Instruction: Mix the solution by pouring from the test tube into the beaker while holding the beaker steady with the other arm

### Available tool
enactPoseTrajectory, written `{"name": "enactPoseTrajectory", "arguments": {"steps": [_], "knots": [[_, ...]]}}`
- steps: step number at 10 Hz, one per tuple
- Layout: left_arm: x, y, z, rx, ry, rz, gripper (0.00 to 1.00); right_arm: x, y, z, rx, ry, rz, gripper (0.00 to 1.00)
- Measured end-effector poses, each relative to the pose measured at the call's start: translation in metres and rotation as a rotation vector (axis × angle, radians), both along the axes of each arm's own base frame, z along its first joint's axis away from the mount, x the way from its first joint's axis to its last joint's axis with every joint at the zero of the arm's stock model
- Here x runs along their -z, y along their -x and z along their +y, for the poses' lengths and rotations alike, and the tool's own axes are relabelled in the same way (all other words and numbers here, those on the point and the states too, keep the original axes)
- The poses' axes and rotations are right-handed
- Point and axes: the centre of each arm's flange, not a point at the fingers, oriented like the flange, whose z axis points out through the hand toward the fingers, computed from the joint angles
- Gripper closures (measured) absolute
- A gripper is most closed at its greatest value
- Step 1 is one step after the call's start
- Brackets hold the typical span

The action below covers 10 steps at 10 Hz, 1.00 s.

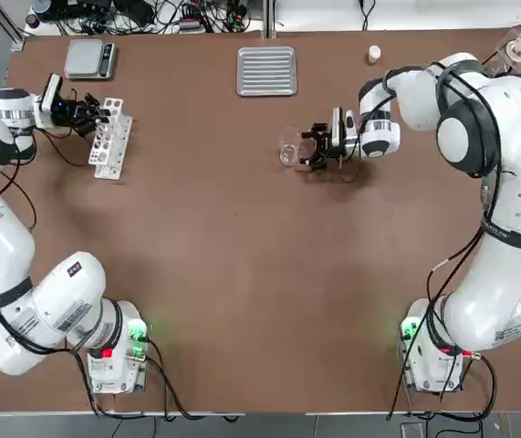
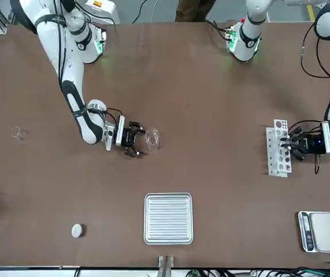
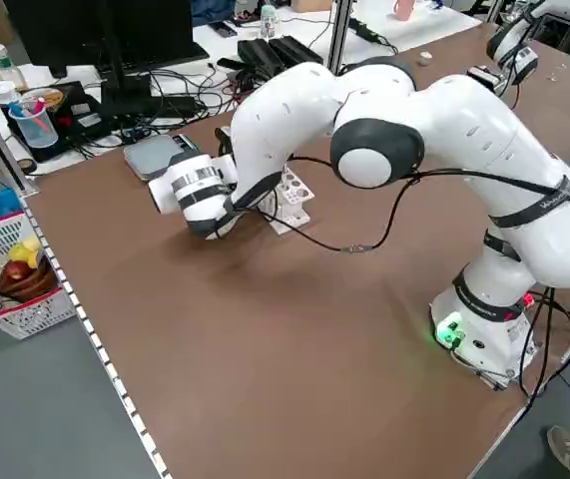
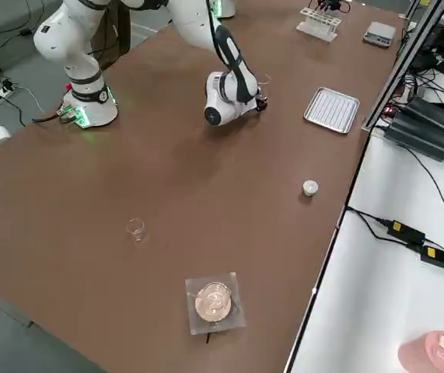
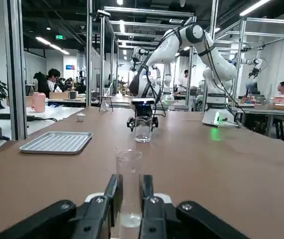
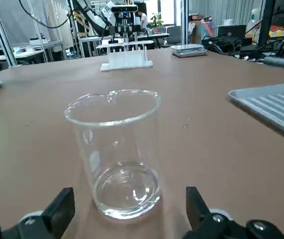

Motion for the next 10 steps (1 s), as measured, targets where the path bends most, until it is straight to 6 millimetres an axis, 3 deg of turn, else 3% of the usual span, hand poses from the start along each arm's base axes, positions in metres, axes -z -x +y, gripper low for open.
{"name": "enactPoseTrajectory", "arguments": {"steps": [4,10], "knots": [[-0.004,-0.001,0.001,0.002,-0.002,-0.005,0.78,0.002,0.005,0.007,-0.011,0.0,0.005,0.01],[-0.034,-0.004,0.004,0.02,-0.023,-0.034,0.78,0.004,0.014,0.025,-0.016,-0.002,0.014,0.01]]}}
